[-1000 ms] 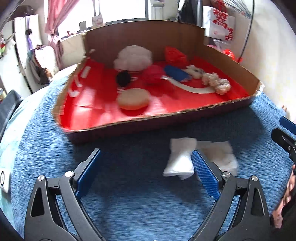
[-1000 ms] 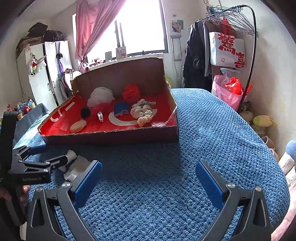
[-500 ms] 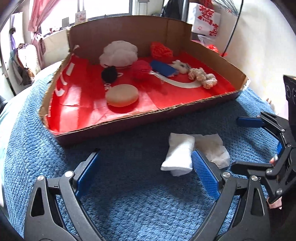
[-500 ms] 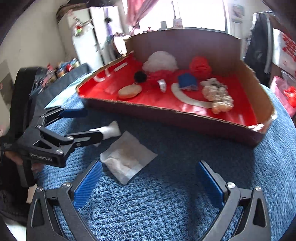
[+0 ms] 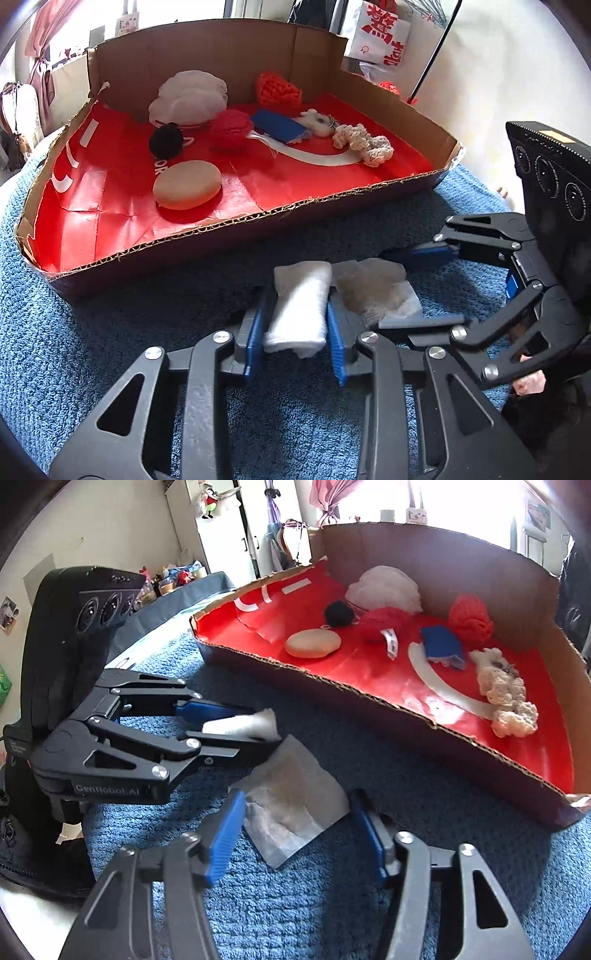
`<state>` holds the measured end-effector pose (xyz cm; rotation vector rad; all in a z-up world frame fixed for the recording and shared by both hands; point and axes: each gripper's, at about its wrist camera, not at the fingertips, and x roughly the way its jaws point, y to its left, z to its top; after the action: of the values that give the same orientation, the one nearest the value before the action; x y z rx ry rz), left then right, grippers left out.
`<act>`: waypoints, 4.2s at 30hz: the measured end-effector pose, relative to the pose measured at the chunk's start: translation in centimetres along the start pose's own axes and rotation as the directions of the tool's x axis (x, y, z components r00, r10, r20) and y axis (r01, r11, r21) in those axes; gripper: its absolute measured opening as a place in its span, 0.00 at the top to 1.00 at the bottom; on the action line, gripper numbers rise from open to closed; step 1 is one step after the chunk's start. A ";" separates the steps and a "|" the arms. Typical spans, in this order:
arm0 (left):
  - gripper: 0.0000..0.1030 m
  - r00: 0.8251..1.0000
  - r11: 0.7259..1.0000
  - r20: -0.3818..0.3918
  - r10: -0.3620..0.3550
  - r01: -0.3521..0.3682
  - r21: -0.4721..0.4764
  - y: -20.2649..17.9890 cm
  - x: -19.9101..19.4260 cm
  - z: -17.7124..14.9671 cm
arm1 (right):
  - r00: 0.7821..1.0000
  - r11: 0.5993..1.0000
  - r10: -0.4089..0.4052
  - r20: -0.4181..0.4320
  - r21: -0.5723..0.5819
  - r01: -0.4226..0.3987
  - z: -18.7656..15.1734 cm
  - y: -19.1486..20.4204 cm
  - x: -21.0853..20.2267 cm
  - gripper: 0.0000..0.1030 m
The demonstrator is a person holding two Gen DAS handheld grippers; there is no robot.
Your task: Organize soft objects
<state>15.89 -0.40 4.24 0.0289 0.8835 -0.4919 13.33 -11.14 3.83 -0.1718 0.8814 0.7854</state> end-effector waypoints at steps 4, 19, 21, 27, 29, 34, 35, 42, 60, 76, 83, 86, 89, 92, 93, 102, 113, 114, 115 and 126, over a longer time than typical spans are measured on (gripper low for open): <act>0.80 1.000 1.000 0.021 -0.006 0.005 0.003 -0.4 -0.7 -0.1 | 0.999 0.998 0.021 0.044 0.055 -0.023 -0.3 -0.7 -0.9 0.86; 0.76 0.999 0.999 0.017 0.040 -0.041 0.033 -1.6 -0.2 -1.1 | 0.969 0.953 -0.246 0.033 0.188 0.236 -3.1 -2.5 -4.0 0.55; 0.75 1.000 1.000 0.015 0.026 -0.026 0.011 -1.4 -0.2 -1.2 | 0.960 0.947 -0.276 0.044 0.183 0.264 -2.9 -2.3 -4.0 0.39; 0.37 0.999 0.999 0.022 -0.029 0.029 -0.016 -1.5 -0.7 -1.3 | 0.952 0.939 -0.301 0.053 0.189 0.286 -2.7 -2.0 -3.7 0.26; 0.30 0.998 0.999 0.041 -0.036 0.037 -0.016 -1.7 -1.0 -1.3 | 0.953 0.940 -0.299 0.050 0.184 0.286 -2.6 -1.9 -3.6 0.25; 0.30 0.999 1.000 0.036 -0.012 0.013 -0.023 -1.7 -0.9 -1.1 | 0.946 0.931 -0.322 0.047 0.194 0.308 -2.8 -1.8 -3.5 0.25; 0.30 0.999 1.000 0.036 -0.013 0.014 -0.027 -1.6 -0.9 -1.0 | 0.944 0.929 -0.327 0.050 0.198 0.312 -2.8 -1.9 -3.6 0.25; 0.30 0.998 1.000 0.063 0.000 0.002 -0.031 -0.8 -2.2 -0.5 | 0.938 0.921 -0.339 0.072 0.227 0.316 -2.9 -2.2 -4.3 0.12; 0.30 0.997 0.998 0.033 0.066 -0.067 0.020 -0.4 -1.9 -0.9 | 0.939 0.916 -0.338 0.066 0.251 0.312 -3.1 -2.8 -4.2 0.12; 0.70 0.999 0.998 0.018 0.034 -0.034 0.046 -2.9 -0.2 -1.5 | 0.951 0.943 -0.307 0.022 0.138 0.301 -2.5 -1.8 -2.5 0.48; 0.79 0.998 0.999 0.058 0.010 -0.013 0.046 -3.0 -1.5 -1.2 | 0.950 0.950 -0.302 0.082 0.105 0.293 -2.4 -0.6 -3.3 0.74; 0.79 0.998 0.999 0.069 0.007 -0.011 0.050 -3.2 -2.0 -0.9 | 0.948 0.951 -0.302 0.103 0.107 0.291 -2.1 -0.5 -3.9 0.74; 0.79 0.997 0.999 0.082 -0.001 -0.004 0.052 -3.2 -2.5 -0.3 | 0.949 0.957 -0.281 0.141 0.111 0.267 -1.8 -0.2 -4.9 0.74; 0.79 0.995 0.999 0.104 -0.003 -0.002 0.046 -2.9 -2.9 1.1 | 0.943 0.957 -0.285 0.174 0.107 0.269 -0.8 -0.3 -5.9 0.74; 0.79 0.994 0.999 0.111 0.000 -0.006 0.047 -2.7 -2.9 1.7 | 0.941 0.956 -0.287 0.182 0.108 0.271 -0.5 -0.4 -6.0 0.74; 0.79 0.998 0.998 0.070 0.003 -0.007 0.062 -1.0 0.9 7.6 | 0.951 0.964 -0.260 0.167 0.098 0.246 4.5 -4.2 -4.0 0.74; 0.79 1.000 0.998 -0.025 0.019 -0.017 0.053 0.3 5.3 9.5 | 0.971 0.975 -0.222 0.093 0.049 0.218 7.0 -7.2 0.3 0.73; 0.79 0.999 0.999 -0.030 0.017 -0.016 0.050 0.4 5.5 9.5 | 0.972 0.976 -0.218 0.088 0.050 0.214 7.0 -7.4 0.6 0.73; 0.79 0.999 0.999 -0.033 0.016 -0.014 0.048 0.5 5.6 9.4 | 0.973 0.976 -0.215 0.084 0.049 0.211 6.9 -7.5 0.8 0.73; 0.79 1.000 0.998 -0.021 0.018 -0.016 0.058 0.7 6.3 9.3 | 0.978 0.979 -0.197 0.064 0.063 0.193 6.6 -8.2 1.6 0.69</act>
<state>26.34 -4.41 5.41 0.0942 0.8897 -0.5019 23.66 -13.22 5.43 -0.1771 0.8057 0.5794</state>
